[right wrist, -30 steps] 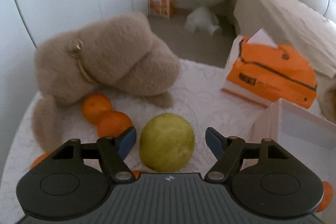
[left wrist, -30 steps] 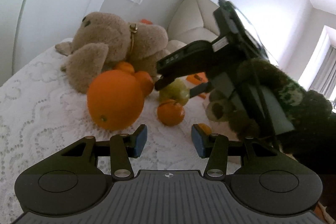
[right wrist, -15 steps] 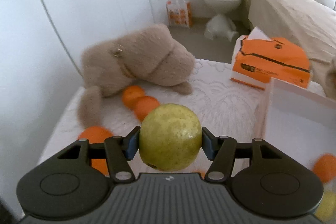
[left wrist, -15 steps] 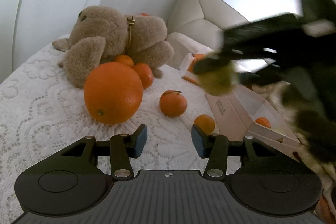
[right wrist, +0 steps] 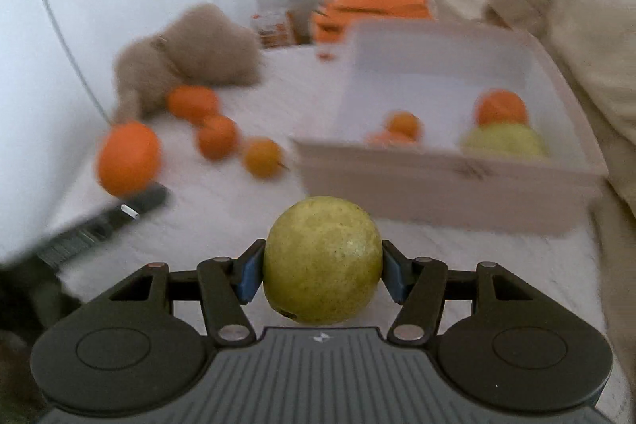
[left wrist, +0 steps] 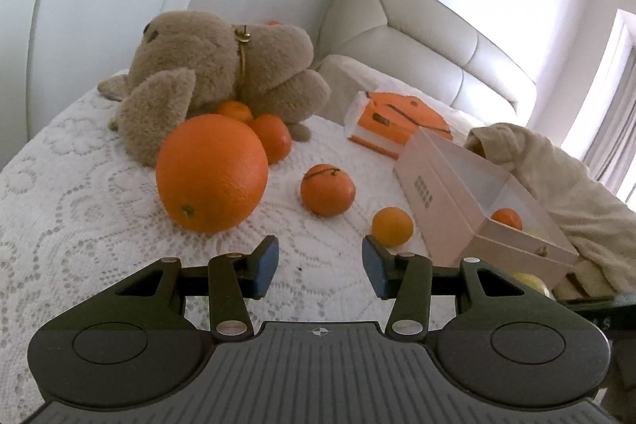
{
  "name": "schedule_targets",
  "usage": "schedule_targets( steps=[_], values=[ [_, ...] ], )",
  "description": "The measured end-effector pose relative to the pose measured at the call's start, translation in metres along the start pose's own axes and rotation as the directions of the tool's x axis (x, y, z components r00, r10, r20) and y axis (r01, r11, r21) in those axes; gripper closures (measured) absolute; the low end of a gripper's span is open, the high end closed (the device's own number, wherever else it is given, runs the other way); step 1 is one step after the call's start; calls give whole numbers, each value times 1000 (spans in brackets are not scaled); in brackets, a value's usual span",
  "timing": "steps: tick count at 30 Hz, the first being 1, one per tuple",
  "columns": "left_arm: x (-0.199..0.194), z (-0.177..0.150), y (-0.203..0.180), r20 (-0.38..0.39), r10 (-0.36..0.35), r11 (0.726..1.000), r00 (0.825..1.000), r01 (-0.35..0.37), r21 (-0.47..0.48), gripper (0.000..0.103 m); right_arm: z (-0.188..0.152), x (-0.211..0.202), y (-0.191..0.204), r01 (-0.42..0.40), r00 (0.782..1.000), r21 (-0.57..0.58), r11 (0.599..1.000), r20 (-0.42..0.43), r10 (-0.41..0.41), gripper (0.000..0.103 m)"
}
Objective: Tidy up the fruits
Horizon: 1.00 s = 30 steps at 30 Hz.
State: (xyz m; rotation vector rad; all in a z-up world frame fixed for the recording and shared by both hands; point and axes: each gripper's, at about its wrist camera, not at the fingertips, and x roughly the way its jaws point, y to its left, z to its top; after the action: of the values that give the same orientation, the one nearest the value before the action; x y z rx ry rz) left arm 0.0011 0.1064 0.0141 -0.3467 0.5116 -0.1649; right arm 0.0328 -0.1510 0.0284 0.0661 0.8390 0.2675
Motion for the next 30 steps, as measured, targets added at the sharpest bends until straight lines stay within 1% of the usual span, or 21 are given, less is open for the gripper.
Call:
schedule_targets(
  steps=[1,2,3,6,9,10,12,14,15,17,19,21,22,25,30],
  values=[
    [0,0,-1,-2,2,1000,1000,-2,9,52,-5,3,-4,17,1000,-2,1000,8,-17,43],
    [1,0,-3,-4,5,1000,1000,-5,19,52,-9,0,-8,-6,999,3,1000,39,6,43],
    [1,-1,-4,-6,7,1000,1000,-7,28,52,-12,-1,-10,-16,999,1,1000,47,16,43],
    [2,-2,-9,-15,16,998,1000,-16,57,52,-19,-1,-11,-25,995,-38,999,92,28,42],
    [3,-2,-15,-18,30,995,999,-28,91,52,-29,-1,-11,6,989,-52,999,146,1,28],
    [4,-2,-19,-19,32,993,999,-30,112,52,-31,0,-11,8,988,-48,999,157,-1,25],
    [11,0,-29,-33,26,988,999,-21,154,52,-34,5,-14,3,989,-39,999,148,3,24],
    [20,4,-45,-43,23,977,999,-13,213,52,-32,6,-14,-9,988,-37,999,153,14,21],
    [26,7,-54,-53,27,969,998,-13,247,52,-32,7,-15,-15,989,-35,999,149,20,20],
    [43,12,-73,-81,63,945,995,-34,325,52,-32,7,-17,-28,988,-30,999,151,32,19],
    [57,14,-86,-90,80,922,993,-40,386,52,-33,7,-19,-39,987,-21,999,154,41,18],
    [67,15,-95,-100,99,904,990,-47,426,52,-33,6,-22,-50,986,-10,999,156,51,18],
    [71,15,-99,-104,107,897,989,-51,440,52,-33,5,-23,-54,986,-6,999,157,54,17],
    [79,15,-103,-122,115,888,986,-47,458,53,-33,6,-22,-59,986,-2,998,158,58,17],
    [89,14,-99,-158,142,890,977,-56,452,61,-33,6,-24,-65,985,1,998,159,64,16]
  ],
)
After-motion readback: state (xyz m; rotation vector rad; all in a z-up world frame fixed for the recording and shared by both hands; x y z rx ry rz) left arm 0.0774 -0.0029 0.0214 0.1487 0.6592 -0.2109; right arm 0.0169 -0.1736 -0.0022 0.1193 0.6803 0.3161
